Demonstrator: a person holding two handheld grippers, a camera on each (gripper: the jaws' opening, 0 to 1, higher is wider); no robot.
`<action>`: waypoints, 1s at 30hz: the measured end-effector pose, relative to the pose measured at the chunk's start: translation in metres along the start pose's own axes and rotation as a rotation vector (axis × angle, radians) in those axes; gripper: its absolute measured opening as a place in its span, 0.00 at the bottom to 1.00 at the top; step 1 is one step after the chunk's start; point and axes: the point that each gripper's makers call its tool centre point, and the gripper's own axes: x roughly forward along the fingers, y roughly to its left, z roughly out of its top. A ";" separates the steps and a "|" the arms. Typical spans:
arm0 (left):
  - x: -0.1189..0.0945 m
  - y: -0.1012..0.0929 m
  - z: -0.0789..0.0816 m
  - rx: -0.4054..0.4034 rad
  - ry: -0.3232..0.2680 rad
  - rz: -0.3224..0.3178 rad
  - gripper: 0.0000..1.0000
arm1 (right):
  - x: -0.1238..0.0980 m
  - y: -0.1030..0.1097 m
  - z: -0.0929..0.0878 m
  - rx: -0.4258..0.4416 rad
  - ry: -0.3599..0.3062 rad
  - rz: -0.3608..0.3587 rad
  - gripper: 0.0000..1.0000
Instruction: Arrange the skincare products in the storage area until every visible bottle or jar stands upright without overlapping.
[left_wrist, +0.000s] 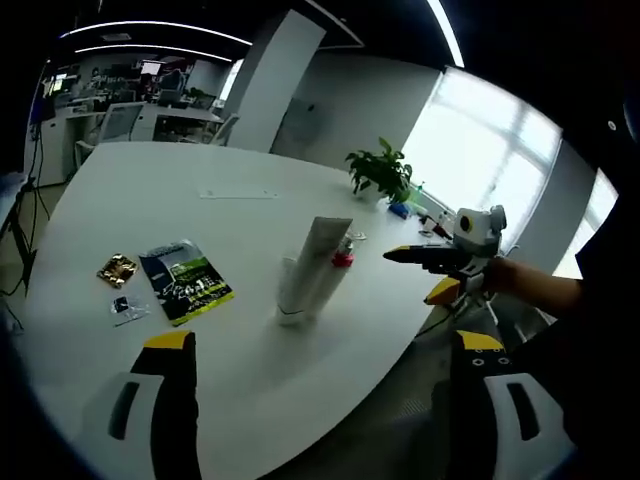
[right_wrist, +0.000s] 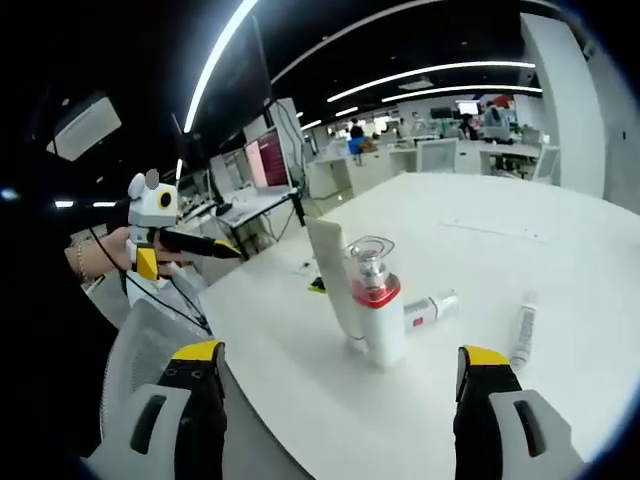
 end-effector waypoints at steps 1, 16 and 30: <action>0.000 -0.001 0.000 0.002 0.004 0.002 0.99 | 0.000 0.000 0.000 0.004 -0.003 0.000 0.99; -0.009 -0.007 -0.002 0.041 0.012 0.009 0.98 | -0.017 0.001 -0.011 0.048 -0.007 -0.021 0.97; -0.006 -0.014 0.003 0.053 0.011 0.000 0.98 | -0.020 -0.006 -0.021 0.090 0.001 -0.063 0.97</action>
